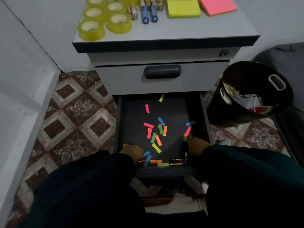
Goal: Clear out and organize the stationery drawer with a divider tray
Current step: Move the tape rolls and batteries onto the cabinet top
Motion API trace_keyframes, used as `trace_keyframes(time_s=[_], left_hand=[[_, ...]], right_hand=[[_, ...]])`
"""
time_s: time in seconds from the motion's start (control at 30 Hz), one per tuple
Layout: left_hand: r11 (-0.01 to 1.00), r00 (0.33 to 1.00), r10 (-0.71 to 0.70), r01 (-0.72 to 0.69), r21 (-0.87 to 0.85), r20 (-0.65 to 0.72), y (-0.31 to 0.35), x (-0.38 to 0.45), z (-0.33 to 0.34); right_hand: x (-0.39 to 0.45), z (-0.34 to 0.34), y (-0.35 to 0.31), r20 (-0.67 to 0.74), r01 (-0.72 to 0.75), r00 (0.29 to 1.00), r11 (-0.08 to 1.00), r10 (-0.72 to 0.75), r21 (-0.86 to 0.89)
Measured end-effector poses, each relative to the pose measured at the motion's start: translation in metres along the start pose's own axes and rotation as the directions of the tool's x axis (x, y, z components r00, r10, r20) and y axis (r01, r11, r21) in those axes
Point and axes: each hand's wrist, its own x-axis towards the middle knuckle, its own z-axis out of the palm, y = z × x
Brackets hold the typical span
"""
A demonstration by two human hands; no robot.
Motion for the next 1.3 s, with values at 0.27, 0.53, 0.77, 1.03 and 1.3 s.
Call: trace_keyframes(time_s=[0.27,0.53,0.77,1.03,1.3], left_hand=[[0.982,0.998,0.003,-0.013,-0.188,-0.056,-0.003,0.008,0.003],[0.921,0.976,-0.130,0.054,-0.387,-0.173,-0.003,0.014,-0.001],[0.839,0.936,-0.250,0.082,-0.538,-0.247,-0.003,0.016,-0.003],[0.880,0.972,-0.085,-0.029,-0.473,-0.217,-0.007,0.011,-0.004],[0.911,0.989,-0.012,-0.051,-0.408,-0.150,0.000,0.012,0.002]], right_hand=[[0.010,0.010,-0.010,-0.027,-0.074,0.996,0.976,0.081,0.204],[0.012,0.009,-0.016,-0.146,-0.001,0.988,0.954,0.047,0.300],[0.014,0.007,-0.022,-0.195,0.067,0.981,0.960,-0.013,0.273],[0.006,0.003,-0.019,-0.186,0.198,0.966,0.975,-0.178,0.096],[0.004,0.014,-0.028,-0.120,0.321,0.934,0.938,-0.336,-0.129]])
